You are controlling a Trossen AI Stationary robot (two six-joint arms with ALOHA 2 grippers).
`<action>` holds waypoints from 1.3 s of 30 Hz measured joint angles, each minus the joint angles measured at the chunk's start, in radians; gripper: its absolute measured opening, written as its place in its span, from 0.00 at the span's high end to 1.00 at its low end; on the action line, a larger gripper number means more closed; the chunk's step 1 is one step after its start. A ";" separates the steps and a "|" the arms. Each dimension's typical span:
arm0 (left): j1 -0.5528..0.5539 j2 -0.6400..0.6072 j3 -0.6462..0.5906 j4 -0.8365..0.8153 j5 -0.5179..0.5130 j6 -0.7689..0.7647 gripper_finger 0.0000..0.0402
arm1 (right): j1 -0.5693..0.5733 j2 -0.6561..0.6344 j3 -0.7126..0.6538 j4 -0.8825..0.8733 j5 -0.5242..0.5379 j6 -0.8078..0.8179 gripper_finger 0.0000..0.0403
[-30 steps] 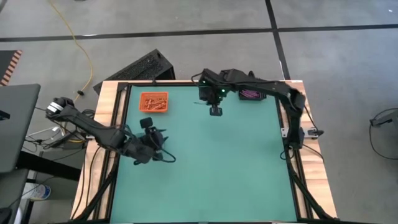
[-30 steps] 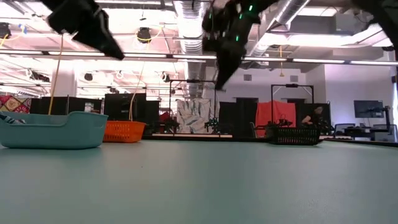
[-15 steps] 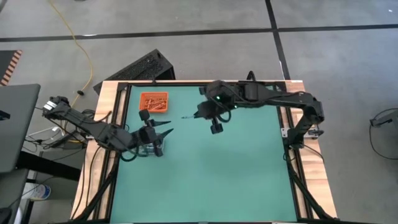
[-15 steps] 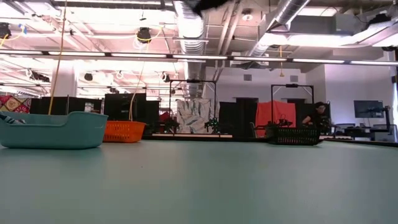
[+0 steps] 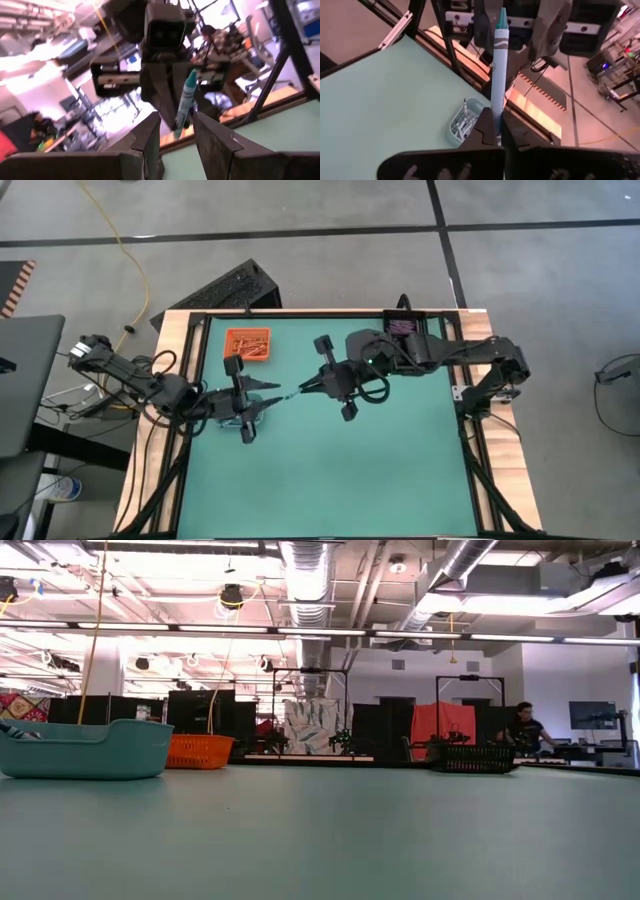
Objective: Sort crayons
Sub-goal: Put the blue crayon into the blue bin
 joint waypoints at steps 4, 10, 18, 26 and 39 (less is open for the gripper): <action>0.002 0.020 0.000 0.032 0.040 0.042 0.73 | 0.008 0.000 0.000 0.029 0.001 -0.005 1.00; 0.003 0.077 0.000 0.106 0.080 0.109 0.73 | 0.007 0.010 0.001 0.079 -0.023 -0.004 1.00; 0.005 0.111 0.000 0.212 0.049 0.167 0.73 | 0.008 0.034 0.001 0.071 -0.029 -0.004 1.00; 0.015 0.111 0.000 0.203 0.035 0.154 0.73 | 0.011 0.039 0.001 0.084 -0.029 -0.022 1.00; 0.075 0.117 0.000 0.171 0.131 0.088 0.81 | 0.014 0.039 0.001 0.071 -0.048 -0.027 1.00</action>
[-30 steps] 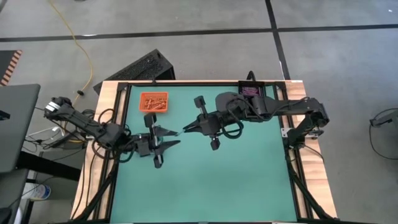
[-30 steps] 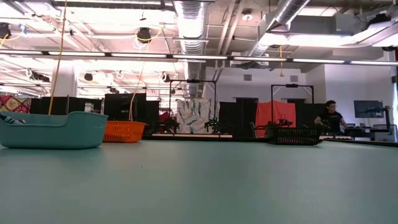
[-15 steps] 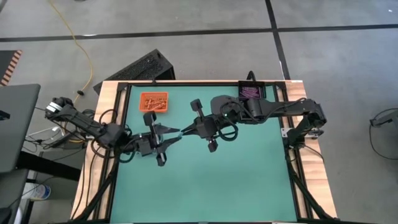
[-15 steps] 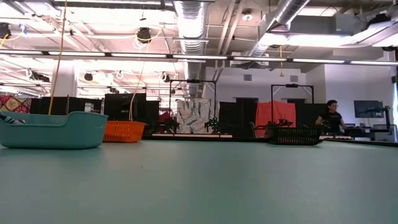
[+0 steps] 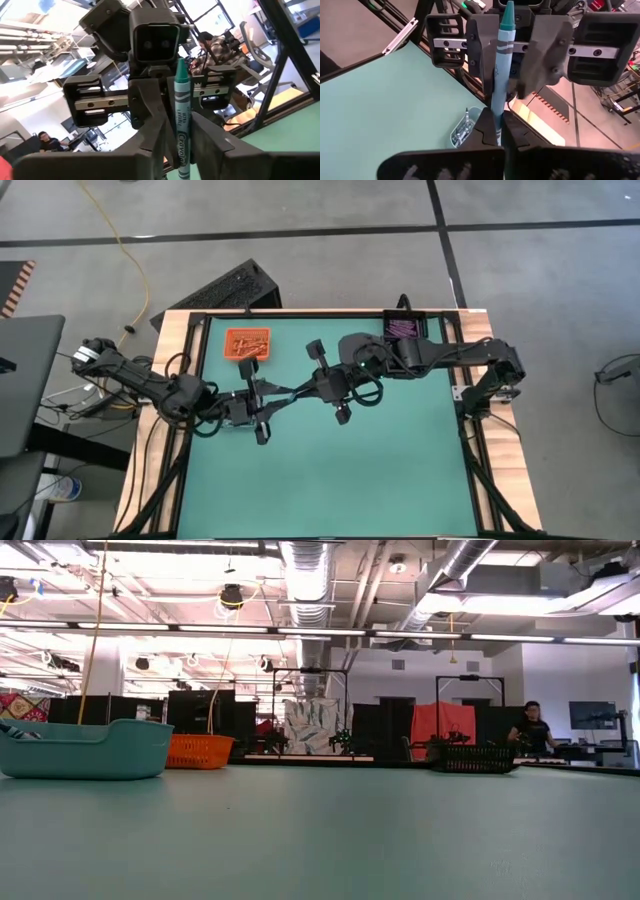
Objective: Sort crayons
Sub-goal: Put the blue crayon into the blue bin
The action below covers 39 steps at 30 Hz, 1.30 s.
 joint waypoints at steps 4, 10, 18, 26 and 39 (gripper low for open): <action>0.001 0.000 0.000 -0.028 0.022 0.004 0.93 | 0.000 0.000 0.000 -0.010 -0.001 0.000 1.00; 0.002 0.000 0.000 -0.071 0.034 0.019 0.98 | -0.003 0.000 0.000 -0.036 0.007 0.003 1.00; -0.011 -0.006 0.001 -0.232 -0.050 0.046 0.99 | -0.024 0.000 0.000 -0.132 0.141 0.070 0.79; -0.017 -0.077 0.001 -0.672 -0.213 -0.179 1.00 | -0.076 0.000 0.000 -0.428 0.255 0.256 0.55; 0.020 -0.075 0.001 -1.480 0.070 -1.057 1.00 | -0.146 -0.001 -0.180 -0.745 0.255 0.435 0.54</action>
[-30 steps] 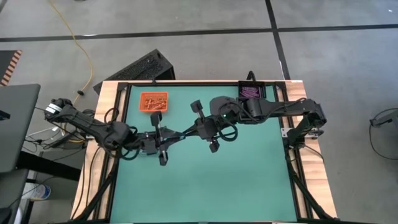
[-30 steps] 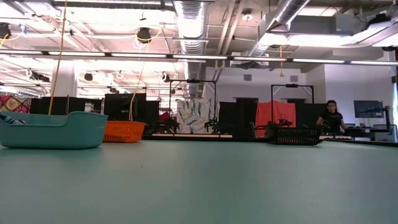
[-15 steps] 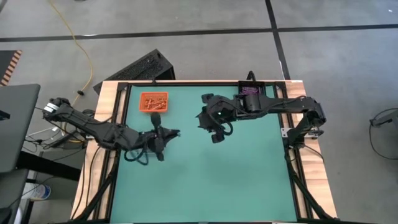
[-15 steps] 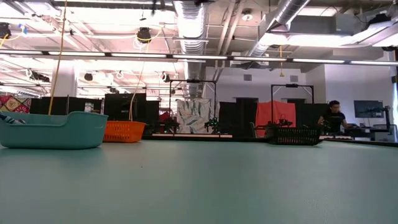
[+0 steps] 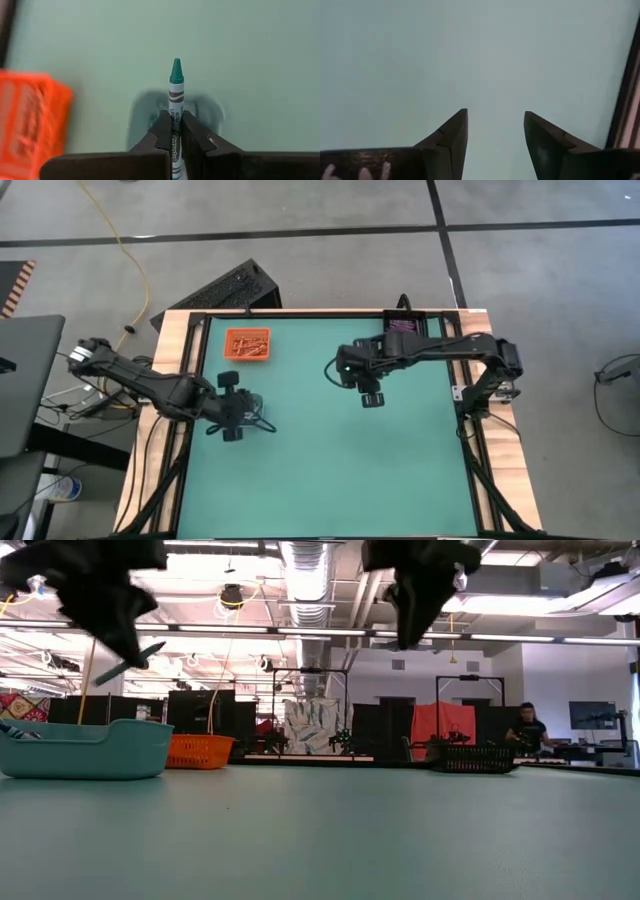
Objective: Sort crayons
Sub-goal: Put the blue crayon into the blue bin, then return to Home Position
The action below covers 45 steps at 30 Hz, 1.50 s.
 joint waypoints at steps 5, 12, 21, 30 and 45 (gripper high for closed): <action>0.012 0.057 0.000 -0.093 0.048 -0.075 1.00 | 0.000 0.000 -0.066 0.000 0.000 0.040 0.55; 0.045 0.141 -0.001 -0.135 0.075 -0.064 1.00 | 0.015 0.000 -0.137 -0.047 0.000 0.119 0.55; 0.064 0.250 -0.001 -0.131 0.114 -0.035 0.97 | 0.078 -0.012 -0.229 -0.096 0.000 0.215 0.55; 0.063 0.242 -0.002 -0.124 0.105 -0.048 0.84 | 0.154 -0.124 -0.325 -0.014 0.001 0.273 0.55; 0.026 0.081 -0.003 0.132 0.033 0.125 0.73 | 0.291 -0.608 -0.759 0.498 0.002 0.281 0.55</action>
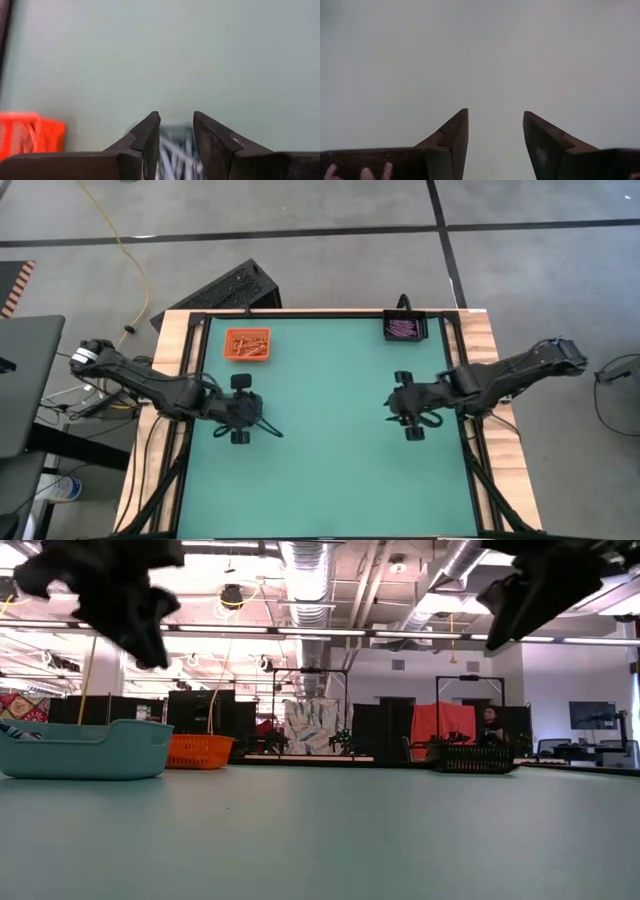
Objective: Sort crayons
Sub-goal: Return to Home Position
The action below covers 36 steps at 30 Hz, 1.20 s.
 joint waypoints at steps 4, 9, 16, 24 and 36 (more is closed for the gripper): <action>-0.013 -0.073 0.000 0.065 -0.026 0.060 0.73 | 0.001 -0.114 -0.143 0.173 0.002 -0.008 0.55; -0.029 -0.136 0.000 0.080 -0.051 0.091 0.73 | -0.032 -0.220 -0.270 0.290 0.008 -0.063 0.55; -0.058 -0.258 -0.179 0.331 -0.062 0.151 0.73 | -0.123 -0.357 -0.383 0.414 0.005 -0.123 0.57; -0.057 -0.527 -0.504 0.580 -0.097 0.128 0.73 | -0.200 -0.506 -0.469 0.467 -0.026 -0.163 0.62; -0.057 -0.907 -0.645 0.592 -0.158 0.225 0.73 | -0.403 -0.658 -0.610 0.711 -0.229 -0.223 0.68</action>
